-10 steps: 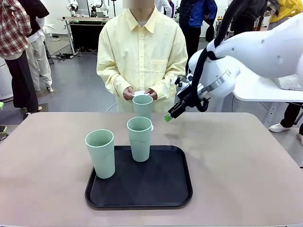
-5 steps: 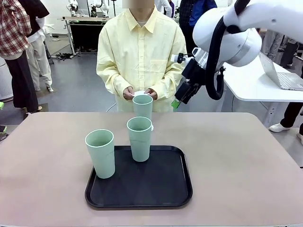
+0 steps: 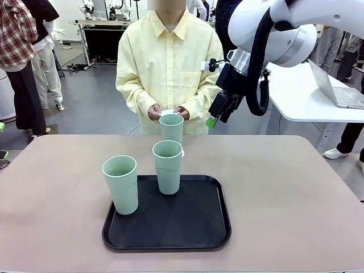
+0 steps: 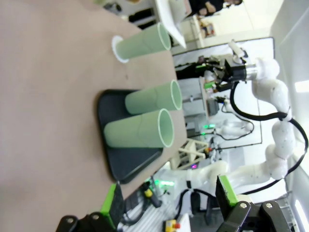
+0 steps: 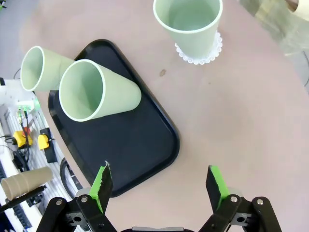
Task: Place coasters on the table and set cups on them.
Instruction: Pick up one Reusable plastic cup and place it on a coaster set by the human, then take one Reusable plastic cup from the Flat Tray and place it on a coaster set by the human.
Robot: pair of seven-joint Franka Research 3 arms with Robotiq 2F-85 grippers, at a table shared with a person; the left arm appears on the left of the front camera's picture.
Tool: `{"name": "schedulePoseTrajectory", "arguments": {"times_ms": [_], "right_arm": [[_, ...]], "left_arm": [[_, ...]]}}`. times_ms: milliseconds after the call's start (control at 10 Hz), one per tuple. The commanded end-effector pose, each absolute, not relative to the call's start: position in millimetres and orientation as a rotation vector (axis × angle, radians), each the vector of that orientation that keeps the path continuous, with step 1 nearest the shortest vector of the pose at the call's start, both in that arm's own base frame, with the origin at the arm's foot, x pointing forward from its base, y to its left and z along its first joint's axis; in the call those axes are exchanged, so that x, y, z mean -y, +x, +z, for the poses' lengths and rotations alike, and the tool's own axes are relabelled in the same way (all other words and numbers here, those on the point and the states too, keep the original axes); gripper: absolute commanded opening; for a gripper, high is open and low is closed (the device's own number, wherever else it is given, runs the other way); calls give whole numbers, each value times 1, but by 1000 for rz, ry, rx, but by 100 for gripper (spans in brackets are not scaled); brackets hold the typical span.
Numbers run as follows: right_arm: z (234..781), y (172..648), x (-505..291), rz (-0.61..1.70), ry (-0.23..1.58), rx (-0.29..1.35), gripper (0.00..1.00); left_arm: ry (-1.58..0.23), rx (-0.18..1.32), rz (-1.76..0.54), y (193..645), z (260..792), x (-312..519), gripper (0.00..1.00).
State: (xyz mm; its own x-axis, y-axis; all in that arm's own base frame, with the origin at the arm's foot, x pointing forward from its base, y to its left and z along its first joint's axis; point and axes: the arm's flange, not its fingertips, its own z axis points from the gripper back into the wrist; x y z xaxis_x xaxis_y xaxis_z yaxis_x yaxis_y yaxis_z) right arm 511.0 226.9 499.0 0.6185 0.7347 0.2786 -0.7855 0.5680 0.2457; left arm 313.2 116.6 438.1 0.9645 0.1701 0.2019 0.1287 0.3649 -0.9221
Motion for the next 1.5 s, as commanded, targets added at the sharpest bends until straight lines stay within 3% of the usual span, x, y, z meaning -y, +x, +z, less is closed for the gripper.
{"name": "schedulePoseTrajectory", "arguments": {"times_ms": [0, 800, 1100, 1400], "right_arm": [[493, 511, -224, 894, 383, 175, 100], [499, 512, -225, 892, 365, 155, 100], [547, 453, -139, 540, 361, 270, 100], [573, 439, -60, 327, 472, 312, 100]], "left_arm": [[-1214, 295, 21, 313, 439, -117, 100], [-1214, 295, 21, 313, 439, -117, 100], [-1214, 295, 21, 313, 439, -117, 100], [-1214, 295, 21, 313, 439, -117, 100]]}}
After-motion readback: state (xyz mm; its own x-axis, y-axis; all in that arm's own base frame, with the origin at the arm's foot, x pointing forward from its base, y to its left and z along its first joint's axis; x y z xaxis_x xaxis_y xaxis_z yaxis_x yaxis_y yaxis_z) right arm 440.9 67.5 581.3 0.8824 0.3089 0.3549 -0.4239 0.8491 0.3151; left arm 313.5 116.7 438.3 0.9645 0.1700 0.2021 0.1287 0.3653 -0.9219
